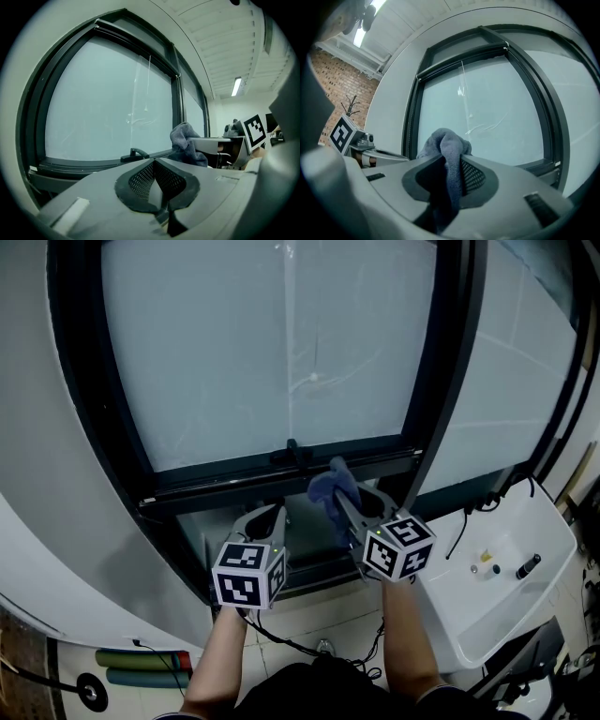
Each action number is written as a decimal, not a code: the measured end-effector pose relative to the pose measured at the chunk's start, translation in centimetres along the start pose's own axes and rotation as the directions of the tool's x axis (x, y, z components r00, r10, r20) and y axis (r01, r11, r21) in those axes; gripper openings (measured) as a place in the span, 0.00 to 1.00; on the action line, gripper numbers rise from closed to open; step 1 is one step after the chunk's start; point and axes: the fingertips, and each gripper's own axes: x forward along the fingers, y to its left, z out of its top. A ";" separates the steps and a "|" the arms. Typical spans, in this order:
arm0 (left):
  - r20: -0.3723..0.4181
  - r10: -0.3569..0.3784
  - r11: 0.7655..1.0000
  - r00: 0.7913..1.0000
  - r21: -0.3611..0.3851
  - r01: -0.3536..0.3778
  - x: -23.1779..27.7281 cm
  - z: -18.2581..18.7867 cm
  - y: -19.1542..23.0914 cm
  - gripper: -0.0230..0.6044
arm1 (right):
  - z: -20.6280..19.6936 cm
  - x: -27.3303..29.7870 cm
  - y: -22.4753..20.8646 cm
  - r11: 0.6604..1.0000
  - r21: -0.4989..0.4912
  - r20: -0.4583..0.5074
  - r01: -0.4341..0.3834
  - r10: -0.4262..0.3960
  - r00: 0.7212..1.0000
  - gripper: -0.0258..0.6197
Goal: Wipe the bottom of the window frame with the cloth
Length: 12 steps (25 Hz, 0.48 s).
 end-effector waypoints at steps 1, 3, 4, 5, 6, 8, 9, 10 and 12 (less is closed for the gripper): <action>0.001 0.000 1.000 1.000 0.000 0.000 0.0 0.0 -0.1 0.05 | 0.0 0.0 0.0 1.000 0.000 -0.001 0.000 0.000 1.000 0.19; 0.002 -0.001 1.000 1.000 0.001 0.001 -0.1 0.1 -0.1 0.05 | 0.0 -0.1 0.1 1.000 0.002 -0.001 -0.001 0.001 1.000 0.19; 0.002 -0.002 1.000 1.000 0.001 0.002 -0.1 0.1 -0.2 0.05 | 0.0 -0.2 0.1 1.000 0.003 -0.001 -0.001 0.001 1.000 0.19; 0.002 -0.002 1.000 1.000 0.001 0.002 -0.1 0.1 -0.2 0.05 | 0.0 -0.2 0.1 1.000 0.004 -0.002 -0.001 0.001 1.000 0.19; 0.002 -0.003 1.000 1.000 0.001 0.003 -0.1 0.1 -0.3 0.05 | 0.0 -0.2 0.1 1.000 0.005 -0.003 -0.001 0.001 1.000 0.19; -0.002 -0.003 1.000 1.000 0.000 0.003 -0.2 -0.1 -0.3 0.05 | -0.2 -0.3 0.1 1.000 0.008 -0.005 0.000 0.000 1.000 0.19; -0.004 -0.003 1.000 1.000 0.001 0.003 -0.2 -0.1 -0.2 0.05 | -0.2 -0.3 0.1 1.000 0.009 -0.005 0.000 0.000 1.000 0.19; -0.005 -0.004 1.000 1.000 0.002 0.004 -0.2 -0.1 -0.2 0.05 | -0.2 -0.2 0.1 1.000 0.010 -0.005 0.001 0.000 1.000 0.19; -0.007 -0.005 1.000 1.000 0.004 0.005 -0.3 -0.2 -0.2 0.05 | -0.1 -0.3 0.1 1.000 0.011 -0.004 0.002 -0.002 1.000 0.19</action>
